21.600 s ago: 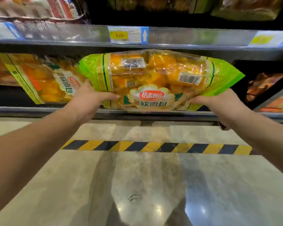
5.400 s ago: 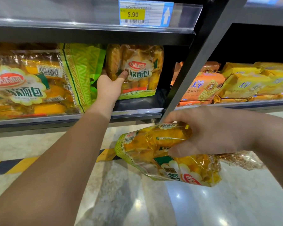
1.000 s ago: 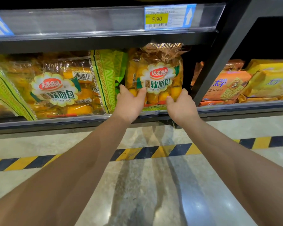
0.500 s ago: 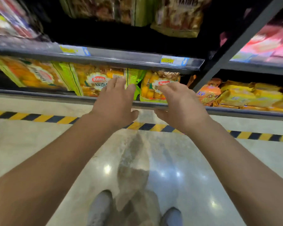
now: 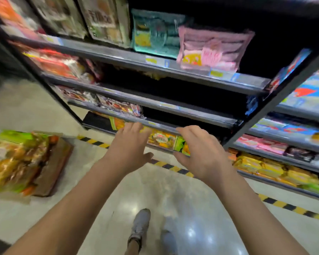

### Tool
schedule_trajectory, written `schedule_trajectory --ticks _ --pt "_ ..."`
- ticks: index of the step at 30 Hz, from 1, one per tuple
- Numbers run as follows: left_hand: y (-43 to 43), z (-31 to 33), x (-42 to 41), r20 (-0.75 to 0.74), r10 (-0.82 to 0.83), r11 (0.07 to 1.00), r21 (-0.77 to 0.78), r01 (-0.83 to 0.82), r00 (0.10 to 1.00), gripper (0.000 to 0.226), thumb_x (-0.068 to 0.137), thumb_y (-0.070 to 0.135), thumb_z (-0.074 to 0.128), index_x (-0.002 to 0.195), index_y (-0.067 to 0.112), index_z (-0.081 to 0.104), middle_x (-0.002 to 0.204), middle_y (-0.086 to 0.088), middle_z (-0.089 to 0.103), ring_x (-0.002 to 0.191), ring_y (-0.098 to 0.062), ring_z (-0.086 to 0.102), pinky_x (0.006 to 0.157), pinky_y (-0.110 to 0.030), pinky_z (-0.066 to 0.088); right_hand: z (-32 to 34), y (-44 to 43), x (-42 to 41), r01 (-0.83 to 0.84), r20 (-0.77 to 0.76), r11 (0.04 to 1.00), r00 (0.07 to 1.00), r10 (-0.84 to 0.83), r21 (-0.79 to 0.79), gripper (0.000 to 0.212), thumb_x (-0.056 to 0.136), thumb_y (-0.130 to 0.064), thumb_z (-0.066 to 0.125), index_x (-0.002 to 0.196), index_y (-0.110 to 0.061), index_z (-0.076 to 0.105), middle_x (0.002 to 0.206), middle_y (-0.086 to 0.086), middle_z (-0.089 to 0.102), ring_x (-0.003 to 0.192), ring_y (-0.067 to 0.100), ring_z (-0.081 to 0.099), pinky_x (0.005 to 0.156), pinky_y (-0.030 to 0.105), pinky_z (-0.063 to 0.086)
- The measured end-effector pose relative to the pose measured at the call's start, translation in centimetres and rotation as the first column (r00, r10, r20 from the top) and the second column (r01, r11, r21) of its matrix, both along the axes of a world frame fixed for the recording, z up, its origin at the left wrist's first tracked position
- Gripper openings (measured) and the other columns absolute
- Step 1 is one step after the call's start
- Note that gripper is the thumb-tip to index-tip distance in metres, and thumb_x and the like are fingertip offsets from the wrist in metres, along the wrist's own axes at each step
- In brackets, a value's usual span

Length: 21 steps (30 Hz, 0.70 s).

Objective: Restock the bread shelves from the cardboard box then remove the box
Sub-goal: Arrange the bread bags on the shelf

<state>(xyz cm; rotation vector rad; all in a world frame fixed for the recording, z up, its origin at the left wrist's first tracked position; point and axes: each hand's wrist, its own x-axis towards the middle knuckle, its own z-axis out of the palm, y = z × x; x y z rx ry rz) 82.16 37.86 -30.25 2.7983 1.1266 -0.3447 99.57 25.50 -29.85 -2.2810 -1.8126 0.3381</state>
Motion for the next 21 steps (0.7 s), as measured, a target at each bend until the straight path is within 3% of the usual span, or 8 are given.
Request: schedule_trajectory --ticks 5,13,21 --pt "-2.4 4.9 -5.2 0.134 0.136 0.987 0.068 -0.146 0.982 0.064 0.090 0.056 0.065 0.141 0.021 0.047 0.143 -0.005 0.047 0.133 -0.029 0.041 0.110 -0.042 0.040 4.9 1.1 -4.5 -0.147 0.003 0.984 0.989 0.147 0.105 0.059 0.093 -0.045 0.065 0.147 -0.029 0.046 0.141 -0.007 0.052 0.126 0.017 0.052 0.103 0.034 0.041" --pt "-4.2 8.6 -17.5 0.122 0.436 0.892 0.070 -0.446 0.891 0.065 0.090 0.058 0.062 0.145 0.028 0.043 0.147 -0.002 0.044 0.138 -0.027 0.036 0.113 -0.041 0.036 9.5 5.2 -15.5 -0.451 -0.006 0.889 0.891 0.453 0.079 0.060 0.096 -0.054 0.058 0.150 -0.036 0.040 0.148 -0.012 0.046 0.137 0.013 0.044 0.110 0.035 0.040" --pt "-3.3 9.0 -31.3 0.148 0.613 0.780 0.046 -0.625 0.776 0.073 0.089 0.059 0.063 0.150 0.026 0.040 0.150 -0.005 0.043 0.139 -0.029 0.037 0.113 -0.043 0.036 10.8 10.4 -29.0 -0.628 0.033 0.776 0.778 0.628 0.056 0.057 0.097 -0.051 0.057 0.150 -0.037 0.041 0.150 -0.012 0.045 0.137 0.012 0.046 0.108 0.035 0.042"
